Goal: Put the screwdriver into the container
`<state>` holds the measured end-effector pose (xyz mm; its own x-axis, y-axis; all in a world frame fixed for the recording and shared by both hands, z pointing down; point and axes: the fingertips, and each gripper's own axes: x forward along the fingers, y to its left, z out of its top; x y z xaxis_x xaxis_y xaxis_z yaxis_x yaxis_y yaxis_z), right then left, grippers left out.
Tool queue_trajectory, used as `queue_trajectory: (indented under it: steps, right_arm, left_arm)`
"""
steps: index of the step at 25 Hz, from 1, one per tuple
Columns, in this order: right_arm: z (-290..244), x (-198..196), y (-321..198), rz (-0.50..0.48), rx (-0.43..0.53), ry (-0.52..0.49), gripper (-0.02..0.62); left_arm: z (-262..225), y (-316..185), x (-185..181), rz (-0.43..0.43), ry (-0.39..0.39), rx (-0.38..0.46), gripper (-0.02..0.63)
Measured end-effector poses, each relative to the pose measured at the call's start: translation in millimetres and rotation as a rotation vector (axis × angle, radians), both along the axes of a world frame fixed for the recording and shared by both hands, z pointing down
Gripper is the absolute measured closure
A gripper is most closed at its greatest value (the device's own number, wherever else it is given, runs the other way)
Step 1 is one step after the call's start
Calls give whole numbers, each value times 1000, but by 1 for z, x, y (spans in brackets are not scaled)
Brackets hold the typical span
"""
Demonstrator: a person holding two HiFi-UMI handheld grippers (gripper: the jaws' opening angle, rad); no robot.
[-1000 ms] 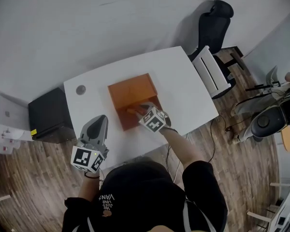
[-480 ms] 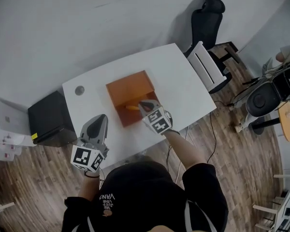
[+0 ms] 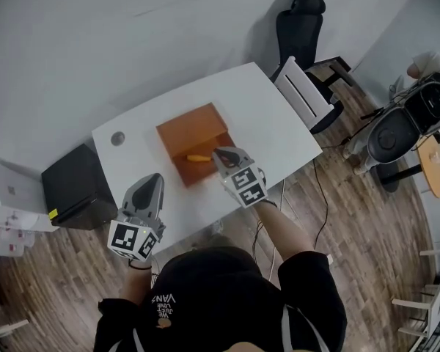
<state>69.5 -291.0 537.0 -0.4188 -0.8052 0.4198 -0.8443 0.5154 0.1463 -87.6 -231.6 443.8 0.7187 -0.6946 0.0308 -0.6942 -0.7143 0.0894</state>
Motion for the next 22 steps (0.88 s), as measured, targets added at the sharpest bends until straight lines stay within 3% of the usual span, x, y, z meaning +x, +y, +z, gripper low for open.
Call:
queue_trajectory:
  steps: [22]
  right_arm:
    - [-88, 22, 95, 147, 182, -155, 583]
  left_arm:
    - [-9, 39, -17, 50, 20, 28, 592]
